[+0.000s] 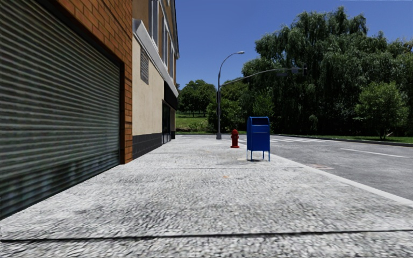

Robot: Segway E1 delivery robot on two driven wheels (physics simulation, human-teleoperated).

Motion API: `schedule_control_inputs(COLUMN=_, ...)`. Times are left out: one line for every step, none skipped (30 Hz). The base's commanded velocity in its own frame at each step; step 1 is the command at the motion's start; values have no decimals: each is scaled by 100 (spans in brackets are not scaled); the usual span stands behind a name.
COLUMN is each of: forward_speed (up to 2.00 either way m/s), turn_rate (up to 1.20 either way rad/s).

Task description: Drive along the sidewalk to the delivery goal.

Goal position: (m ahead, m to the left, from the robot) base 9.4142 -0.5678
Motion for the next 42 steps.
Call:
schedule_control_inputs(forward_speed=200, turn_rate=-16)
schedule_control_inputs(forward_speed=200, turn_rate=-18)
schedule_control_inputs(forward_speed=200, turn_rate=-21)
schedule_control_inputs(forward_speed=200, turn_rate=-21)
schedule_control_inputs(forward_speed=200, turn_rate=-22)
schedule_control_inputs(forward_speed=200, turn_rate=-22)
schedule_control_inputs(forward_speed=200, turn_rate=-23)
schedule_control_inputs(forward_speed=200, turn_rate=-23)
schedule_control_inputs(forward_speed=200, turn_rate=-23)
schedule_control_inputs(forward_speed=200, turn_rate=-23)
schedule_control_inputs(forward_speed=200, turn_rate=-23)
schedule_control_inputs(forward_speed=200, turn_rate=-23)
schedule_control_inputs(forward_speed=200, turn_rate=-23)
schedule_control_inputs(forward_speed=200, turn_rate=-23)
schedule_control_inputs(forward_speed=200, turn_rate=-23)
schedule_control_inputs(forward_speed=200, turn_rate=-23)
schedule_control_inputs(forward_speed=200, turn_rate=-23)
schedule_control_inputs(forward_speed=200, turn_rate=-17)
schedule_control_inputs(forward_speed=200, turn_rate=-17)
schedule_control_inputs(forward_speed=200, turn_rate=0)
schedule_control_inputs(forward_speed=200, turn_rate=0)
schedule_control_inputs(forward_speed=200, turn_rate=0)
schedule_control_inputs(forward_speed=200, turn_rate=0)
schedule_control_inputs(forward_speed=200, turn_rate=0)
schedule_control_inputs(forward_speed=200, turn_rate=0)
schedule_control_inputs(forward_speed=200, turn_rate=0)
schedule_control_inputs(forward_speed=200, turn_rate=0)
schedule_control_inputs(forward_speed=200, turn_rate=0)
schedule_control_inputs(forward_speed=200, turn_rate=0)
schedule_control_inputs(forward_speed=200, turn_rate=0)
schedule_control_inputs(forward_speed=200, turn_rate=0)
schedule_control_inputs(forward_speed=200, turn_rate=0)
schedule_control_inputs(forward_speed=200, turn_rate=0)
schedule_control_inputs(forward_speed=200, turn_rate=0)
schedule_control_inputs(forward_speed=200, turn_rate=0)
schedule_control_inputs(forward_speed=200, turn_rate=0)
schedule_control_inputs(forward_speed=200, turn_rate=0)
schedule_control_inputs(forward_speed=200, turn_rate=0)
schedule_control_inputs(forward_speed=200, turn_rate=0)
schedule_control_inputs(forward_speed=200, turn_rate=0)
schedule_control_inputs(forward_speed=200, turn_rate=0)
schedule_control_inputs(forward_speed=200, turn_rate=0)
